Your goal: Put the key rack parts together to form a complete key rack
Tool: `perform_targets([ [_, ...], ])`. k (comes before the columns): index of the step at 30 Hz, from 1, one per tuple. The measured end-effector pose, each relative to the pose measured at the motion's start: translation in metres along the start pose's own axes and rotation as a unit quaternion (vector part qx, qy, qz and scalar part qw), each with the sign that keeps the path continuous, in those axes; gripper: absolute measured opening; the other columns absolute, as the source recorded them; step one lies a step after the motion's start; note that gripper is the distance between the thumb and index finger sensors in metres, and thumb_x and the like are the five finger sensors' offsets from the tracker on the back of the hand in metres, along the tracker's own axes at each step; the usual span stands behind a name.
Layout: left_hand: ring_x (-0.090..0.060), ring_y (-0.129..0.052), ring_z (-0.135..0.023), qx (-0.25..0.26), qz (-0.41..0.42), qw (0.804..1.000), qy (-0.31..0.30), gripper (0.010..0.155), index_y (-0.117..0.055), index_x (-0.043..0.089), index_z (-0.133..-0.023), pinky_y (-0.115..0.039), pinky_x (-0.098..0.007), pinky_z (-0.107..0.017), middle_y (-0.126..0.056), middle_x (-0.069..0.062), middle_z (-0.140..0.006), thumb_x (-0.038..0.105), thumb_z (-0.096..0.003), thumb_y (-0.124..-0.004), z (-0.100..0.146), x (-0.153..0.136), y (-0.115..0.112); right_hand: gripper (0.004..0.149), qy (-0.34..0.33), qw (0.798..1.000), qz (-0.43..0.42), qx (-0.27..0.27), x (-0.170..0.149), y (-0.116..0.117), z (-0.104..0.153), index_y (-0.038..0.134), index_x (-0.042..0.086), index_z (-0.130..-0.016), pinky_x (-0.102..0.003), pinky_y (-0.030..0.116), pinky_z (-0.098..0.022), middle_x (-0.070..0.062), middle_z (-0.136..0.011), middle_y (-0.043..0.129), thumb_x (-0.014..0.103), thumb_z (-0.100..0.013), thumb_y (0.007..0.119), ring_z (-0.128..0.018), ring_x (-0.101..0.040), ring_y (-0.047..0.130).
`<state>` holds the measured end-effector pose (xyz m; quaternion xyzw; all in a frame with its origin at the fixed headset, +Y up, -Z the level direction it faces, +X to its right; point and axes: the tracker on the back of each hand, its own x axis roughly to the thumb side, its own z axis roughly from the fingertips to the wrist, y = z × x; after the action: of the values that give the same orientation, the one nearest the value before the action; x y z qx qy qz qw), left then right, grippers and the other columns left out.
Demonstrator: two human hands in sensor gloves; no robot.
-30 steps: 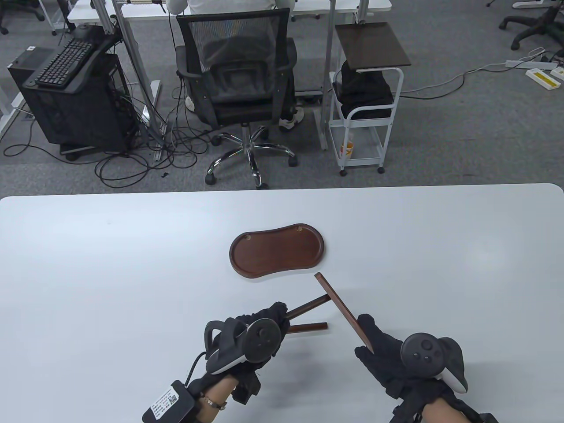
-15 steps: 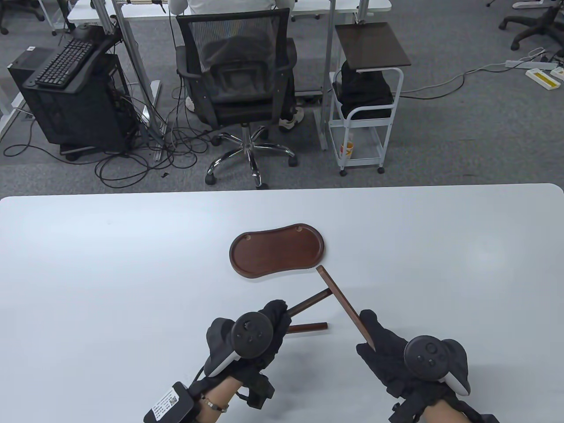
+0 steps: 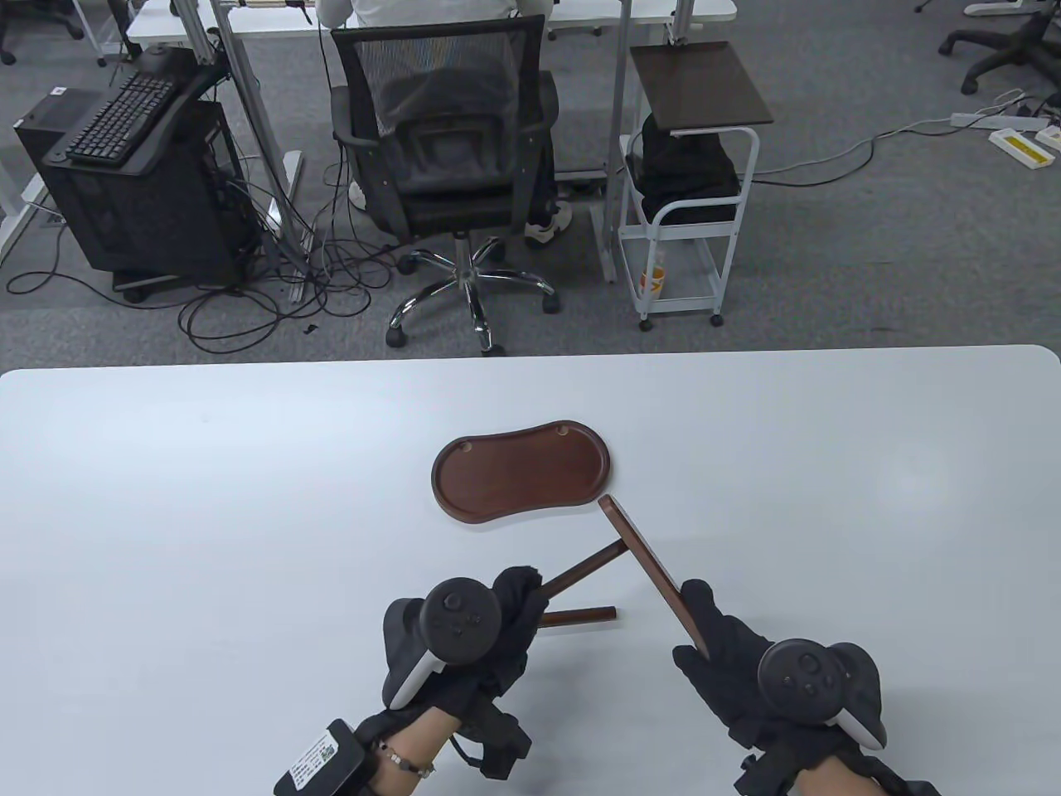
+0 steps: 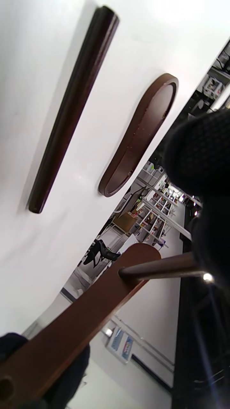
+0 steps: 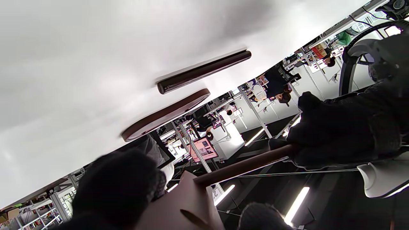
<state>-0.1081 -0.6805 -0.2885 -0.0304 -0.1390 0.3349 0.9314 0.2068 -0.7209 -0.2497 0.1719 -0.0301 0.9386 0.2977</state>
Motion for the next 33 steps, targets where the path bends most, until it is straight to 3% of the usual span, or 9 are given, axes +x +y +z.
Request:
perform_targets([
  [16, 0.001, -0.100, -0.033, 0.005, 0.038, 0.999, -0.004, 0.054, -0.063, 0.012, -0.101, -0.091, -0.033, -0.043, -0.094, 0.007, -0.059, 0.044, -0.0585, -0.058, 0.003, -0.003, 0.014, 0.069, -0.021, 0.999, 0.016, -0.024, 0.011, 0.001, 0.002, 0.040, 0.010, -0.113, -0.034, 0.082, -0.012, -0.029, -0.081, 0.082, 0.048, -0.059, 0.058, -0.037, -0.037, 0.095],
  [19, -0.004, -0.103, -0.043, -0.010, 0.048, 0.999, -0.012, 0.057, -0.058, 0.013, -0.105, -0.089, -0.036, -0.049, -0.094, 0.004, -0.069, 0.047, -0.0587, -0.056, 0.002, -0.004, 0.012, 0.068, -0.007, 1.000, 0.001, -0.017, 0.007, 0.001, 0.002, 0.041, 0.010, -0.113, -0.035, 0.082, -0.013, -0.028, -0.082, 0.082, 0.048, -0.059, 0.058, -0.038, -0.038, 0.095],
  [25, -0.027, -0.091, -0.086, -0.011, 0.042, 0.999, -0.015, 0.066, -0.042, 0.016, -0.113, -0.073, -0.054, -0.067, -0.075, -0.010, -0.106, 0.052, -0.0589, -0.053, 0.002, -0.003, 0.012, 0.064, 0.022, 0.999, -0.031, -0.016, 0.001, 0.003, 0.001, 0.043, 0.009, -0.113, -0.036, 0.082, -0.014, -0.028, -0.083, 0.081, 0.044, -0.060, 0.055, -0.039, -0.039, 0.094],
  [33, -0.032, -0.082, -0.097, -0.002, 0.071, 0.997, -0.016, 0.071, -0.038, 0.019, -0.115, -0.069, -0.057, -0.070, -0.063, -0.013, -0.115, 0.059, -0.0572, -0.046, 0.003, -0.007, 0.022, 0.063, 0.044, 0.996, -0.069, -0.016, -0.004, 0.002, 0.001, 0.044, 0.007, -0.113, -0.037, 0.082, -0.015, -0.028, -0.084, 0.081, 0.042, -0.060, 0.055, -0.040, -0.039, 0.094],
])
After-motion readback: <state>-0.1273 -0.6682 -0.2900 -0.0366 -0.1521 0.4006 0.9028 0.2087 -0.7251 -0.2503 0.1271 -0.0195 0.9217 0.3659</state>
